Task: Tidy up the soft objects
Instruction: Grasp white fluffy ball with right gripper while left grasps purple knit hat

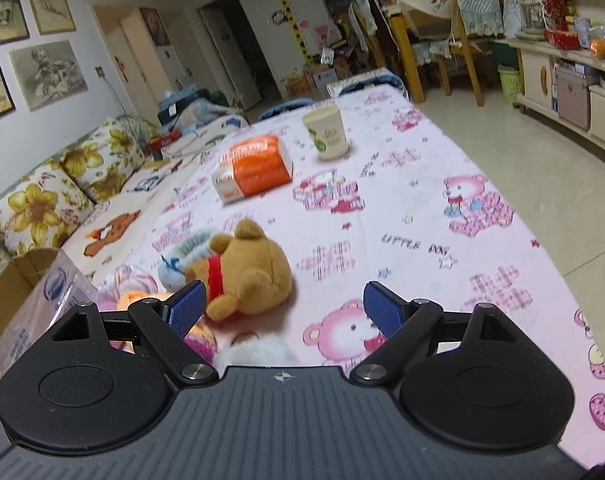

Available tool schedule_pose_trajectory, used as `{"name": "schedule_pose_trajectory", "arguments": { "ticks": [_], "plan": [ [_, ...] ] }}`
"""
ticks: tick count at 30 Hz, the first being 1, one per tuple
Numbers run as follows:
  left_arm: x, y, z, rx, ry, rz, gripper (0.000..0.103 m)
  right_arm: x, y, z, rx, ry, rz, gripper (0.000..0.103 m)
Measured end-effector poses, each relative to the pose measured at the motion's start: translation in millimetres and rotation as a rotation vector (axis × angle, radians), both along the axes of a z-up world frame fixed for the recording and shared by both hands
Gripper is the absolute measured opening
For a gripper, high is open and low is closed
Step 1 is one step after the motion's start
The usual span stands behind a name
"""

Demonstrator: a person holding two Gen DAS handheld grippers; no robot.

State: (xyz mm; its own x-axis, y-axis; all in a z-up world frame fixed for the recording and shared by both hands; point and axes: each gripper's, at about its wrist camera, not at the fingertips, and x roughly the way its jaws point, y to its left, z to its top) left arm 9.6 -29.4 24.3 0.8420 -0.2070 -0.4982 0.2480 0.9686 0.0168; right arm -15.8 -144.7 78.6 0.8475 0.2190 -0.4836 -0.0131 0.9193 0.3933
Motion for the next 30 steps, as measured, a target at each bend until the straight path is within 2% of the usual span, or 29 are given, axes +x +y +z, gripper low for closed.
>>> {"name": "schedule_pose_trajectory", "arguments": {
  "ticks": [6, 13, 17, 23, 27, 30],
  "plan": [
    [12, 5, -7, -0.061, 0.065, 0.009, 0.102, -1, 5, -9, 0.019, 0.057, 0.029, 0.103],
    [22, 22, -12, -0.136, 0.137, 0.016, 0.1, -3, 14, -16, -0.024, 0.084, 0.074, 0.103],
    [24, 31, -15, -0.175, 0.174, 0.009, 0.082, -1, 14, -23, -0.03, 0.11, 0.078, 0.103],
    [24, 39, -15, -0.182, 0.181, -0.003, 0.075, 0, 20, -28, -0.028, 0.116, 0.111, 0.102],
    [23, 41, -15, -0.18, 0.18, -0.014, 0.067, 3, 27, -28, -0.013, 0.118, 0.144, 0.09],
    [22, 43, -13, -0.178, 0.181, -0.025, 0.063, 5, 29, -31, 0.021, 0.132, 0.169, 0.085]
  ]
}}
